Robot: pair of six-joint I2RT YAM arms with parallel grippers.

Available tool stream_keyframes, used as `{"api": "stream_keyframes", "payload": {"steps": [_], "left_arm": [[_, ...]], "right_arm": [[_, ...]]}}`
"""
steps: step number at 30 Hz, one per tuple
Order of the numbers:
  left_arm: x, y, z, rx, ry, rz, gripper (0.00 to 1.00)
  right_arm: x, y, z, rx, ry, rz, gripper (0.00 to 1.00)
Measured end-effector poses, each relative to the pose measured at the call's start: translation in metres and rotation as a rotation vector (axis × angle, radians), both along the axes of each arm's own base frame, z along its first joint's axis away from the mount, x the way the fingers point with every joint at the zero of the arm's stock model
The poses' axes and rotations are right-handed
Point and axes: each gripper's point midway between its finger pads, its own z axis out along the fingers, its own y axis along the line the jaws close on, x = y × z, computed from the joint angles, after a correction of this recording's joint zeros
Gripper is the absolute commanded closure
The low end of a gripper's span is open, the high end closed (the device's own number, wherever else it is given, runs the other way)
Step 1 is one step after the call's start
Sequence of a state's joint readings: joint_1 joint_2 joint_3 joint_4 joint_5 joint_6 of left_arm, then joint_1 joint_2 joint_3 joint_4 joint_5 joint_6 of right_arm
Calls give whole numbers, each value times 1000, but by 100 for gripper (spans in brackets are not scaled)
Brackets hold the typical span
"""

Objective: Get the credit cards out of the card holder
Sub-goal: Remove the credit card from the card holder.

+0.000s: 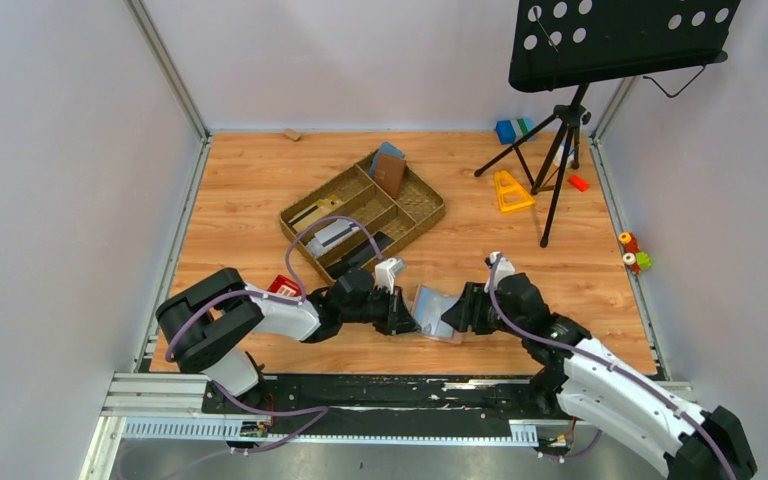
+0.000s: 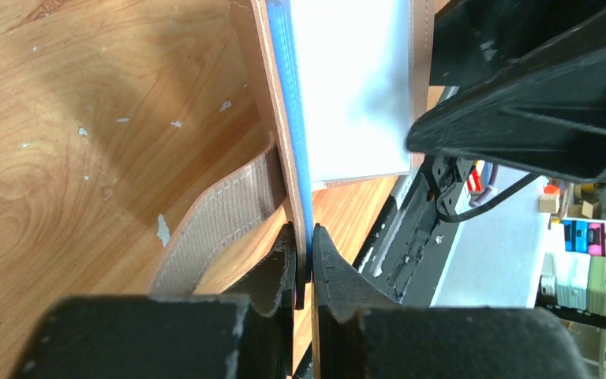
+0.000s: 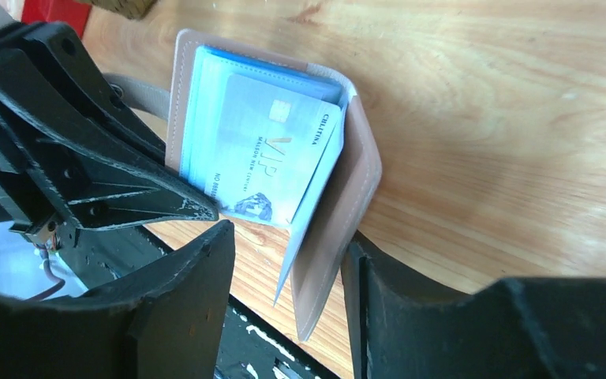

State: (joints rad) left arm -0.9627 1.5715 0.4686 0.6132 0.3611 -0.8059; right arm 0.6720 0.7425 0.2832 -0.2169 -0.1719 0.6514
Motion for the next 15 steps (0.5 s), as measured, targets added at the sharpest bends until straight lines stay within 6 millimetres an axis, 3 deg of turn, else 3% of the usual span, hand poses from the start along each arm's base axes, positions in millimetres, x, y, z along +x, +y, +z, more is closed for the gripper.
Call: {"api": "stream_keyframes", "payload": {"steps": [3,6,11,15], "left_arm": [[0,-1,4,-13,-6,2,100],[-1,2,12,-38,-13,6,100],[0,11,35,-106,-29,32,100],[1,15,48,-138,-45,41,100]], "right_arm": [[2,-9,17,-13,-50,-29,51],[5,-11,50,22,-127,-35,59],[0,4,100,140,-209,44,68],[-10,22,101,188,-163,144,66]]}}
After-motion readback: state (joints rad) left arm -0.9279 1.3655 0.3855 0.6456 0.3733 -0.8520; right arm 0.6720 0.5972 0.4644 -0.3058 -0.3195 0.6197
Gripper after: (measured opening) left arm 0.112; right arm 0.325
